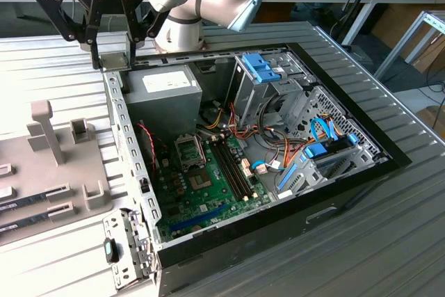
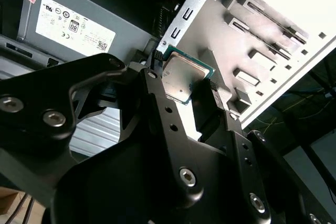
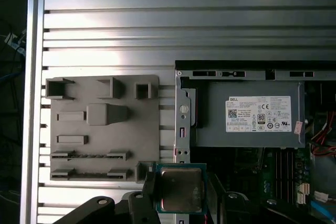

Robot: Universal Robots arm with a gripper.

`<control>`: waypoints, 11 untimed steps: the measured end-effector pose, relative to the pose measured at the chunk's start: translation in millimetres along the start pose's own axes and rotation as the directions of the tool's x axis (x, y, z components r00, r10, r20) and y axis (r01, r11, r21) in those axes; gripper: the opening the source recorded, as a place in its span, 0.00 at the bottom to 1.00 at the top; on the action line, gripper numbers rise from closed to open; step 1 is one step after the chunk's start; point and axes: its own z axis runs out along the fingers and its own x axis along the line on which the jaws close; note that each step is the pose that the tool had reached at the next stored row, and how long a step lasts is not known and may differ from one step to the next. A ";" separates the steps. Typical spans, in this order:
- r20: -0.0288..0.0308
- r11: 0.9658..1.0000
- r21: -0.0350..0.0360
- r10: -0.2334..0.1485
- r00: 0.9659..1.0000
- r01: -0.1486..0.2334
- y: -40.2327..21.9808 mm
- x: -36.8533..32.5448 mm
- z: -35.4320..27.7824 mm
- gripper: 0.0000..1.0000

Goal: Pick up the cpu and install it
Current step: 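Pick up the cpu and move it towards the insertion slot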

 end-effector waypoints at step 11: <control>0.000 1.000 0.000 0.000 1.000 0.000 -0.1 -17.4 2.8 0.47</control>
